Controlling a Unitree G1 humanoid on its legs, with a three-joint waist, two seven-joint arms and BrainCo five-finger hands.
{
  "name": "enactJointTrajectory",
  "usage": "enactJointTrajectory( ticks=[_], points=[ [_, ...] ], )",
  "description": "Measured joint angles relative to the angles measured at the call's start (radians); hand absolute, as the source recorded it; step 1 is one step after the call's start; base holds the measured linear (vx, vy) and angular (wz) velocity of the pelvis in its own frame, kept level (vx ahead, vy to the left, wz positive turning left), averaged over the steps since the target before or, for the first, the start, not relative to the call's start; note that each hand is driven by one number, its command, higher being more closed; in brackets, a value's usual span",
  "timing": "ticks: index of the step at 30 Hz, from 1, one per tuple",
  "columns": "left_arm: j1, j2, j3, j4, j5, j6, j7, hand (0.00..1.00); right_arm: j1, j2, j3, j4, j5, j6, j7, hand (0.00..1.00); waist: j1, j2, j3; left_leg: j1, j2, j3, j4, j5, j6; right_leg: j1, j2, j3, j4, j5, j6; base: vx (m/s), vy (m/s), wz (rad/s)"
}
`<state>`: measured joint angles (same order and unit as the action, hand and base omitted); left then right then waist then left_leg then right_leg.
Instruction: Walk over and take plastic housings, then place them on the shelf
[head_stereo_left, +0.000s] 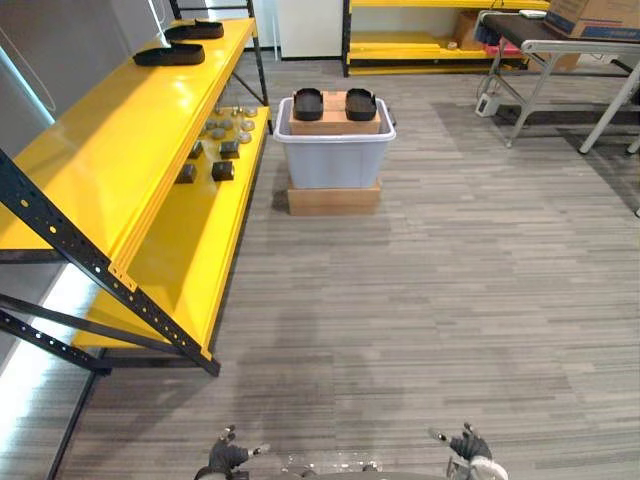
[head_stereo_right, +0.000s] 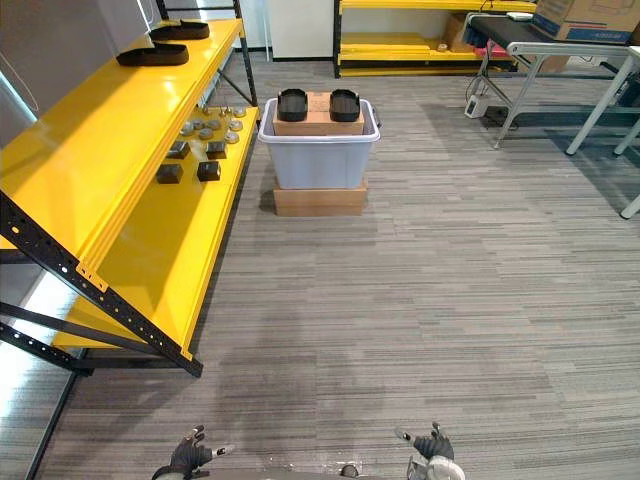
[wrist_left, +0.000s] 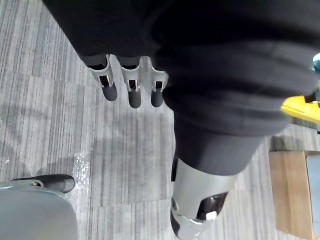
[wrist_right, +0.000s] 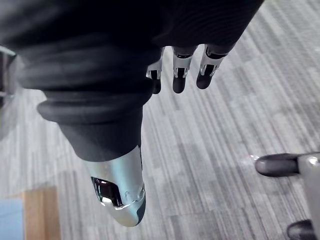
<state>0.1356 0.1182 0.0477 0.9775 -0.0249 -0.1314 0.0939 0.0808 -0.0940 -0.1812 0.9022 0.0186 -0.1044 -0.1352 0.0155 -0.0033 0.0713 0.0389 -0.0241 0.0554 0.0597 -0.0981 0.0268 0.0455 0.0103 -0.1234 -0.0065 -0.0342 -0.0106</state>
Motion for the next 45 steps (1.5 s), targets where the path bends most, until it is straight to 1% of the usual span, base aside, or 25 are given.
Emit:
enactJointTrajectory(
  ticks=[1,4,6,20,24,26,28,31,32,33,34,35,36,37,38,39,40,41,42,43,44,45],
  points=[
    [0.004,0.0,0.0,-0.015,0.002,-0.004,0.0,0.0,-0.003,-0.001,0.005,-0.015,-0.039,-0.002,0.001,0.0,0.0,0.003,0.002,0.008,-0.002,-0.001,-0.011,0.004,-0.002,0.004,-0.002,-0.004,-0.002,0.0,0.0,0.01,0.014,0.05],
    [0.003,0.0,0.0,-0.046,0.021,-0.011,-0.001,0.0,-0.01,-0.012,0.035,-0.026,-0.092,-0.003,0.004,0.0,0.0,0.01,0.008,0.007,-0.006,-0.008,-0.017,0.008,-0.001,0.004,-0.006,-0.01,-0.004,0.0,0.0,0.01,0.021,0.07],
    [0.004,0.0,0.0,-0.058,0.035,-0.012,-0.001,0.0,-0.014,-0.014,0.039,-0.025,-0.108,-0.003,0.005,0.0,0.0,0.012,0.01,0.007,-0.008,-0.009,-0.018,0.008,-0.001,0.004,-0.008,-0.01,-0.005,0.0,0.0,0.0,0.013,0.02],
    [0.02,0.003,0.0,-0.148,0.043,-0.012,-0.001,0.0,-0.015,-0.04,0.034,-0.025,-0.103,0.004,0.005,0.0,-0.001,0.012,0.012,0.004,-0.01,-0.008,-0.027,0.008,-0.001,0.0,-0.011,-0.009,-0.014,0.001,0.003,0.0,0.0,0.0],
    [0.011,0.006,0.003,-0.163,0.043,-0.01,0.003,0.0,-0.042,-0.044,0.028,-0.025,-0.097,0.007,0.003,0.0,-0.001,0.011,0.031,-0.011,-0.01,0.002,-0.023,0.007,0.0,-0.018,-0.01,0.001,-0.012,0.002,0.004,0.02,0.014,-0.07],
    [0.013,0.006,0.003,-0.192,0.04,-0.01,0.007,0.0,-0.065,-0.044,0.009,-0.025,-0.091,0.014,0.0,0.0,0.0,0.013,0.038,-0.033,-0.01,0.01,-0.004,0.0,0.008,-0.036,-0.011,0.01,-0.009,0.005,0.008,0.02,0.032,-0.14],
    [0.013,0.006,0.008,-0.214,0.038,-0.01,0.019,0.0,-0.094,-0.049,-0.01,-0.025,-0.084,0.026,-0.008,0.0,0.002,0.019,0.048,-0.061,-0.006,0.029,0.055,-0.038,0.014,-0.047,-0.01,0.029,0.001,0.004,0.014,0.02,0.051,-0.26],
    [0.013,0.006,0.015,-0.235,0.036,-0.01,0.021,0.0,-0.117,-0.066,-0.011,-0.025,-0.067,0.028,-0.019,0.0,0.003,0.036,0.058,-0.09,0.001,0.045,0.129,-0.089,0.028,-0.063,-0.009,0.048,0.034,-0.012,0.035,0.02,0.074,-0.21],
    [0.012,0.006,0.015,-0.238,0.036,-0.01,0.022,0.0,-0.121,-0.07,-0.013,-0.025,-0.067,0.028,-0.02,0.0,0.004,0.039,0.058,-0.098,0.002,0.05,0.142,-0.098,0.031,-0.073,-0.009,0.053,0.048,-0.021,0.043,0.01,0.11,-0.29],
    [0.013,0.005,0.028,-0.256,0.036,-0.009,0.022,0.0,-0.133,-0.074,-0.028,-0.026,-0.063,0.029,-0.022,0.0,0.006,0.049,0.065,-0.129,0.003,0.066,0.199,-0.142,0.043,-0.137,-0.017,0.071,0.172,-0.084,0.056,0.01,0.113,-0.25],
    [0.013,0.006,0.032,-0.263,0.035,-0.009,0.022,0.0,-0.132,-0.073,-0.033,-0.026,-0.059,0.031,-0.024,0.0,0.006,0.048,0.068,-0.134,0.002,0.072,0.22,-0.156,0.048,-0.161,-0.025,0.072,0.229,-0.114,0.065,0.03,0.118,-0.19],
    [0.01,0.012,0.033,-0.273,0.034,-0.009,0.022,0.0,-0.131,-0.072,-0.04,-0.026,-0.058,0.04,-0.028,0.0,0.005,0.041,0.083,-0.129,-0.014,0.078,0.254,-0.176,0.054,-0.221,-0.052,0.07,0.397,-0.178,0.088,0.03,0.1,0.03],
    [0.009,0.014,0.032,-0.274,0.033,-0.009,0.022,0.0,-0.131,-0.072,-0.041,-0.026,-0.057,0.041,-0.031,0.0,0.003,0.04,0.089,-0.122,-0.019,0.076,0.259,-0.181,0.061,-0.255,-0.064,0.065,0.467,-0.199,0.099,0.11,0.132,0.09],
    [-0.001,0.019,0.032,-0.277,0.032,-0.008,0.023,0.0,-0.132,-0.072,-0.042,-0.026,-0.052,0.042,-0.036,0.0,0.002,0.035,0.104,-0.099,-0.03,0.075,0.254,-0.183,0.064,-0.291,-0.089,0.039,0.551,-0.225,0.105,0.14,0.111,0.13],
    [-0.004,0.023,0.032,-0.279,0.031,-0.008,0.023,0.0,-0.134,-0.073,-0.043,-0.026,-0.046,0.042,-0.037,0.0,0.001,0.037,0.109,-0.091,-0.028,0.068,0.253,-0.186,0.059,-0.319,-0.099,0.005,0.559,-0.238,0.108,0.2,0.098,0.19],
    [-0.012,0.029,0.032,-0.283,0.031,-0.008,0.026,0.0,-0.141,-0.073,-0.043,-0.026,-0.045,0.042,-0.037,0.0,0.001,0.04,0.114,-0.089,-0.018,0.056,0.252,-0.191,0.053,-0.344,-0.1,-0.024,0.532,-0.237,0.108,0.16,0.045,0.17],
    [-0.018,0.029,0.032,-0.283,0.03,-0.008,0.027,0.0,-0.144,-0.074,-0.043,-0.026,-0.044,0.042,-0.037,0.0,0.001,0.042,0.117,-0.086,-0.014,0.052,0.249,-0.192,0.051,-0.35,-0.099,-0.032,0.522,-0.237,0.108,0.18,-0.002,0.16],
    [-0.031,0.032,0.032,-0.283,0.025,-0.008,0.04,0.0,-0.164,-0.075,-0.043,-0.025,-0.034,0.042,-0.038,0.0,0.001,0.045,0.138,-0.066,0.003,0.044,0.231,-0.197,0.05,-0.373,-0.093,-0.057,0.475,-0.23,0.111,0.19,-0.043,0.04],
    [-0.034,0.032,0.032,-0.282,0.016,-0.008,0.045,0.0,-0.186,-0.076,-0.039,-0.025,-0.026,0.042,-0.039,0.0,0.0,0.045,0.146,-0.051,0.021,0.042,0.209,-0.199,0.045,-0.405,-0.082,-0.067,0.397,-0.187,0.11,0.21,-0.058,-0.01],
    [-0.035,0.033,0.032,-0.281,0.015,-0.008,0.046,0.0,-0.194,-0.076,-0.038,-0.025,-0.025,0.042,-0.04,0.0,0.0,0.04,0.149,-0.038,0.026,0.042,0.194,-0.199,0.039,-0.418,-0.079,-0.069,0.349,-0.152,0.107,0.25,-0.089,-0.02],
    [-0.04,0.037,0.032,-0.281,0.015,-0.008,0.052,0.0,-0.204,-0.079,-0.038,-0.025,-0.024,0.042,-0.041,0.0,-0.002,0.023,0.16,0.0,0.025,0.04,0.161,-0.2,0.026,-0.43,-0.085,-0.066,0.26,-0.087,0.103,0.31,-0.14,0.12],
    [-0.046,0.039,0.027,-0.28,0.015,-0.008,0.061,0.0,-0.203,-0.083,-0.038,-0.025,-0.024,0.042,-0.046,0.0,-0.005,0.005,0.169,0.037,0.021,0.03,0.143,-0.212,0.004,-0.44,-0.102,-0.064,0.218,-0.027,0.098,0.34,-0.17,0.24]
  ],
)
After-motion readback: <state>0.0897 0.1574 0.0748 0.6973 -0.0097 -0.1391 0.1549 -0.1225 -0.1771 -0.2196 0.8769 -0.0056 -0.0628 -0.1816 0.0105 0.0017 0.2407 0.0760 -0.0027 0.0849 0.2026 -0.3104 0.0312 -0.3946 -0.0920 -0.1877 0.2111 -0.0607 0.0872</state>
